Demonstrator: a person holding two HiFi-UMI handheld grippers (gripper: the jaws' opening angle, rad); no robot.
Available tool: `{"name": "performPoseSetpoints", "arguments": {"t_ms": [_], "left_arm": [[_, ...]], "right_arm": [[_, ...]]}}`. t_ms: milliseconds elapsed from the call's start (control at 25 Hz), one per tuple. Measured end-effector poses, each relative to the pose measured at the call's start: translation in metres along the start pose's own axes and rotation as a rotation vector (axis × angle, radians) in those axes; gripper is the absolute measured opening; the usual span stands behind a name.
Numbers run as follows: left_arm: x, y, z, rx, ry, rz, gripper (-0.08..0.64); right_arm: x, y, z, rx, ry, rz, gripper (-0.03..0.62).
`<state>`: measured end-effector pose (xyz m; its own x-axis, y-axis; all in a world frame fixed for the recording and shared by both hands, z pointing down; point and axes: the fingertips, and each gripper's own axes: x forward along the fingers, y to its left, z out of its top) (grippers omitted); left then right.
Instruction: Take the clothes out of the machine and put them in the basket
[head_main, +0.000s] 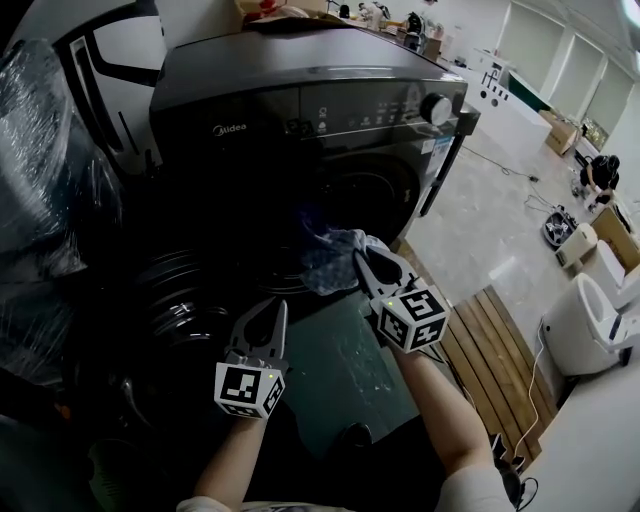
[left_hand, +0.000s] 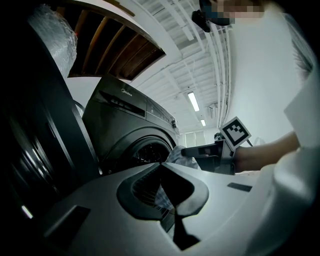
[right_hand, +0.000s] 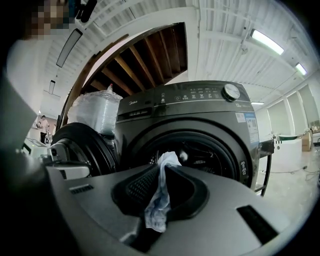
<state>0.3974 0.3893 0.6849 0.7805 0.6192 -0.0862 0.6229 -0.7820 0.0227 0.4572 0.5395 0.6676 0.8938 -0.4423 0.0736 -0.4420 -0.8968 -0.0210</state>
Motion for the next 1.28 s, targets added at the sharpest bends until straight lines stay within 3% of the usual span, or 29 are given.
{"name": "performPoseSetpoints", "arguments": {"t_ms": [200,360,560,760,1000,1280], "left_arm": [[0.004,0.005,0.008,-0.018,-0.018,0.0,0.021],[0.007,0.008,0.008,-0.031,-0.018,0.005,0.021],[0.008,0.01,0.012,-0.025,-0.021,0.024,0.021],[0.011,0.014,0.013,-0.028,-0.019,0.051,0.021],[0.027,0.018,0.01,-0.038,0.008,0.098,0.021],[0.053,0.015,0.035,-0.05,-0.006,0.11,0.02]], "right_arm": [[-0.025,0.001,0.002,0.067,-0.025,0.003,0.046],[-0.035,0.01,0.005,0.032,-0.019,0.016,0.048],[-0.037,0.015,0.01,0.062,-0.04,0.032,0.048],[-0.033,0.014,0.015,-0.005,-0.045,0.041,0.048],[-0.025,0.011,0.021,0.002,-0.076,0.071,0.048],[-0.027,-0.002,0.033,-0.047,-0.104,0.032,0.048]]}}
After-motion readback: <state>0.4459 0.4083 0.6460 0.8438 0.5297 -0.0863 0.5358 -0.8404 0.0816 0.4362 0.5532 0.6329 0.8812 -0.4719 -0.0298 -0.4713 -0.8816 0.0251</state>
